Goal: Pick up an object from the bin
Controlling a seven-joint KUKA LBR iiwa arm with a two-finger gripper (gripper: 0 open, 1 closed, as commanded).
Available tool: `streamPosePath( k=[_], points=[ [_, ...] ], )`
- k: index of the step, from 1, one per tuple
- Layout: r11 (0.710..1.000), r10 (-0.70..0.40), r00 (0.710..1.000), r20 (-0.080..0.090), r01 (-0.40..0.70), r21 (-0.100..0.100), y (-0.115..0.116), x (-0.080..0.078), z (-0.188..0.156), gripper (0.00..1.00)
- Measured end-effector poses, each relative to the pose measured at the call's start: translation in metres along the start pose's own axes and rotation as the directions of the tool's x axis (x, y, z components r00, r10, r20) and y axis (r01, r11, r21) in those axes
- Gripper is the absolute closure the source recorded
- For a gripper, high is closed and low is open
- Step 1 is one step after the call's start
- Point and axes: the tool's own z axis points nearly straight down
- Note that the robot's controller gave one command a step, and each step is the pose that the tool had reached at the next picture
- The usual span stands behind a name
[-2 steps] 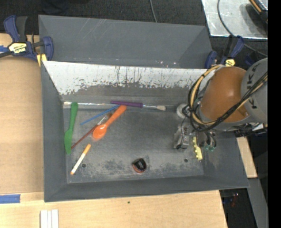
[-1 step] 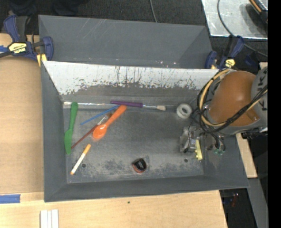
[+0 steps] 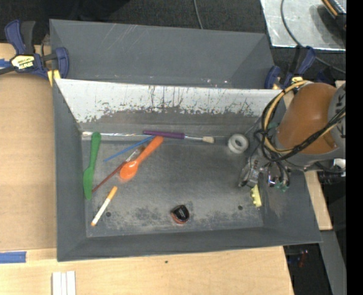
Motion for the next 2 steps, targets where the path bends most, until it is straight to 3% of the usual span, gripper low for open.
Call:
streamPosePath(
  k=[1,2],
  points=[
    [0.993,0.118,0.993,0.000,-0.118,0.000,-0.0042,-0.0001,0.0003,1.00],
    [0.999,0.047,0.999,-0.003,-0.047,0.002,-0.0058,0.0028,-0.0039,1.00]
  ],
)
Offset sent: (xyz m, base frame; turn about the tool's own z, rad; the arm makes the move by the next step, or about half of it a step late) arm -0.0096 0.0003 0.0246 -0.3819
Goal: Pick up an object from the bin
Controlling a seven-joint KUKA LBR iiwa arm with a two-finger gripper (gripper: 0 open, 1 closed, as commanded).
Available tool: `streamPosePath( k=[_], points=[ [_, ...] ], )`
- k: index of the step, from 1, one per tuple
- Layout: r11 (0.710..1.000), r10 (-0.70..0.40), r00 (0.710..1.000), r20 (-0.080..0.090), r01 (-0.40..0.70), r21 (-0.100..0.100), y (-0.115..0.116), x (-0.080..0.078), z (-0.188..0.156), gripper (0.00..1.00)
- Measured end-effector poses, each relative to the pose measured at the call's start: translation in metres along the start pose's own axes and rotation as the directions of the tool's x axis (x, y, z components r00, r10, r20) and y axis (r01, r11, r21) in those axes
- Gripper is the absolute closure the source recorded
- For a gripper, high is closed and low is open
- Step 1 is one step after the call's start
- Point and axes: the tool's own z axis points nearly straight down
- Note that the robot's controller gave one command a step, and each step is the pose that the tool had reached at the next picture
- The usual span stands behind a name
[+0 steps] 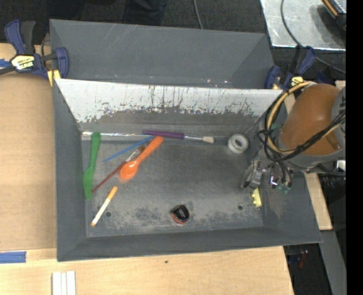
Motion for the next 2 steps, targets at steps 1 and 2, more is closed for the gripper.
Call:
streamPosePath(
  k=[1,2],
  points=[
    [0.981,-0.193,0.981,0.002,0.193,0.001,0.0108,-0.0002,0.0014,1.00],
    [0.944,-0.329,0.944,0.002,0.329,0.000,0.0204,0.0064,0.0074,1.00]
  ],
)
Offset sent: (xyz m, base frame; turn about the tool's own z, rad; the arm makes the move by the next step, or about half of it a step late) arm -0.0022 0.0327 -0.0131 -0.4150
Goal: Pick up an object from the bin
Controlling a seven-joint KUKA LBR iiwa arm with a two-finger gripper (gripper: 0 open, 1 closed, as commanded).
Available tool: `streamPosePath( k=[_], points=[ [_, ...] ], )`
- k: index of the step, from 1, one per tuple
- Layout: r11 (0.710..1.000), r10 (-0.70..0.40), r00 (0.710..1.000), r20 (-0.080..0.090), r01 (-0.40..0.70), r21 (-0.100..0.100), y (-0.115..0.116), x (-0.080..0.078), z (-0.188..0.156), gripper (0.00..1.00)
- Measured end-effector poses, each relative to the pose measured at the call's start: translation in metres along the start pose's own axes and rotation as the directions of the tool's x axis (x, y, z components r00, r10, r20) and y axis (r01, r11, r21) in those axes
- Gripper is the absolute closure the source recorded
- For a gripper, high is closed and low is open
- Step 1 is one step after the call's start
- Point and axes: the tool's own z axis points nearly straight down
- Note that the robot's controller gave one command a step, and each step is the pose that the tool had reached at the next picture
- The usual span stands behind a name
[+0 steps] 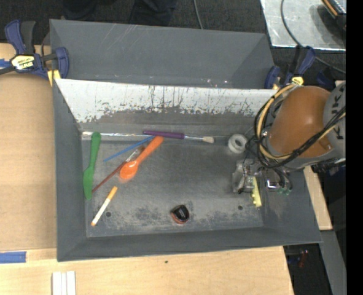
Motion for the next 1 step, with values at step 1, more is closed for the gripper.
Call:
streamPosePath(
  k=[1],
  points=[
    [0.986,-0.167,0.986,-0.008,0.167,-0.001,0.0163,0.0024,-0.0172,1.00]
  ],
)
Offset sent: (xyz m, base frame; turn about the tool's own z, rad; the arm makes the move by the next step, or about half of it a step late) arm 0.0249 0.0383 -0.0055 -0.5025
